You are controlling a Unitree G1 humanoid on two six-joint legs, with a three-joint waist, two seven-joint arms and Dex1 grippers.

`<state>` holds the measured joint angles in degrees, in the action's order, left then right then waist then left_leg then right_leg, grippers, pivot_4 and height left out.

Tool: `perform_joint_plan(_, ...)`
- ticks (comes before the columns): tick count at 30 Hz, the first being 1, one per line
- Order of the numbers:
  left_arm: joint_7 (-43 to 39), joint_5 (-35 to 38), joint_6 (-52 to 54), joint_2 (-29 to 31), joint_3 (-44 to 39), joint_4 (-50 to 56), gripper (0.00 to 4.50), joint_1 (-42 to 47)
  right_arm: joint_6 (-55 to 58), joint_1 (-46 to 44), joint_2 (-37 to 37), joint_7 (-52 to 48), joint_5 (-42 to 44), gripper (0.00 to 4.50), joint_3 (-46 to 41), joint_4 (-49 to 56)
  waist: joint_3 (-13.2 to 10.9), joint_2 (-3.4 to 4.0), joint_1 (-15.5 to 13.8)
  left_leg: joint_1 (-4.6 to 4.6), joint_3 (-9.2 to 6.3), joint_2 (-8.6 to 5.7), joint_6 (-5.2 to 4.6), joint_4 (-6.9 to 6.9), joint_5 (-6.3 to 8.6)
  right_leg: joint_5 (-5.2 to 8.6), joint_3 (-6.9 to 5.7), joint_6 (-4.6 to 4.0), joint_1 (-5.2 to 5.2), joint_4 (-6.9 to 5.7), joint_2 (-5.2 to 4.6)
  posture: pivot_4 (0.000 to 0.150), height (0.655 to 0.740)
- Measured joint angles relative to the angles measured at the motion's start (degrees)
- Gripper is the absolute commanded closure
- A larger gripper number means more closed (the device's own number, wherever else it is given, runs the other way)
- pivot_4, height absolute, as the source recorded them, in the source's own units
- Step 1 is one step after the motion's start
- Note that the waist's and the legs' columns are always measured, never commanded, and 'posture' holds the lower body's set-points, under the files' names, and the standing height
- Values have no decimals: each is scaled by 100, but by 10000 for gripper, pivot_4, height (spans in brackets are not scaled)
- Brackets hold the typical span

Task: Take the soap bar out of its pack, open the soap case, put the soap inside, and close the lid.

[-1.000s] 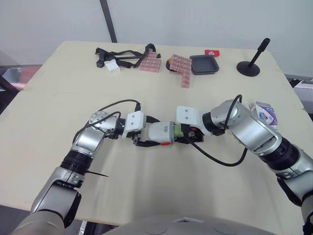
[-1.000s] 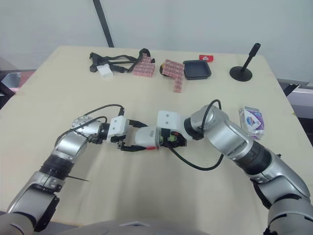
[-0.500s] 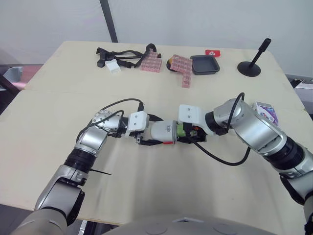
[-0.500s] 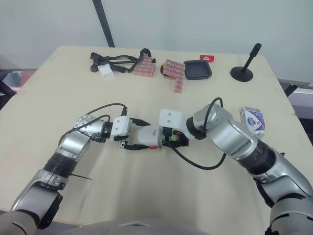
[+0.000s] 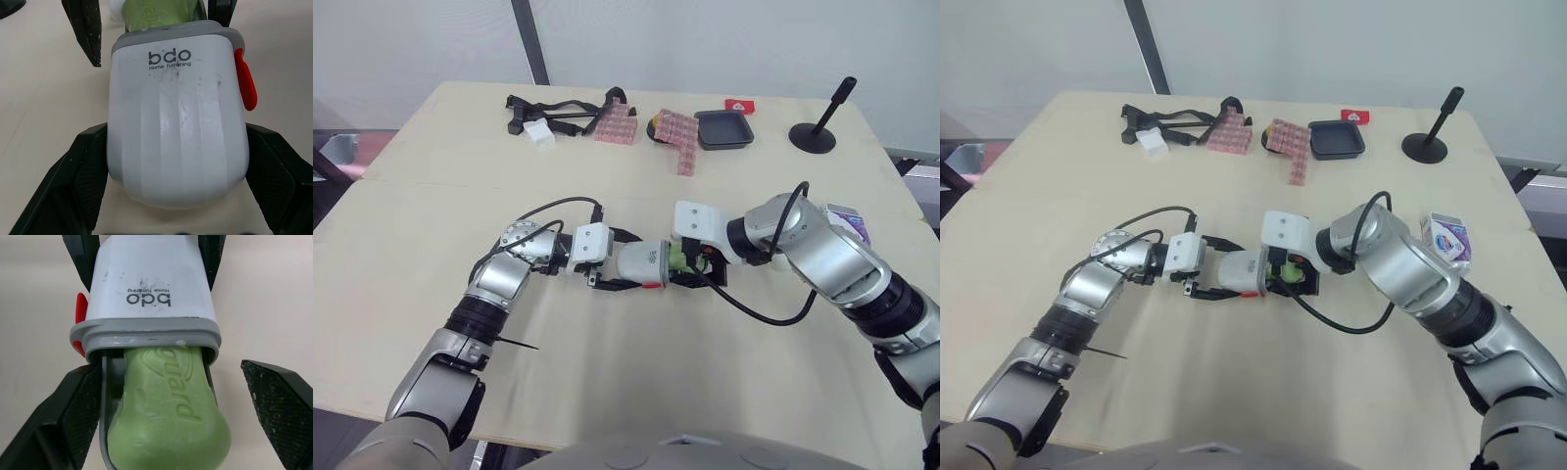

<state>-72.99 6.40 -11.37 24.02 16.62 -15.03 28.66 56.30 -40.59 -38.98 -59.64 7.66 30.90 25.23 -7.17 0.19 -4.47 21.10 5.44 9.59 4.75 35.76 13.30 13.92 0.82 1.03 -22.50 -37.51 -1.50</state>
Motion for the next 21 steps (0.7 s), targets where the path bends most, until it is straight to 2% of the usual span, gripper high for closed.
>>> perform_joint_plan(13,9,-2,-115,-53,21,-27,10497,1,1,100,-229,-73,290,269,-232,190,0,0,-5,1,0,0,0,1,0,0,0,0,1,0,0,1500,7374)
perform_joint_plan(21,79,-31,-163,-54,30,-202,10497,20,-245,507,-579,-185,533,269,-362,462,0,0,-18,5,-1,3,-1,2,0,0,1,0,0,2,-2,1500,7374)
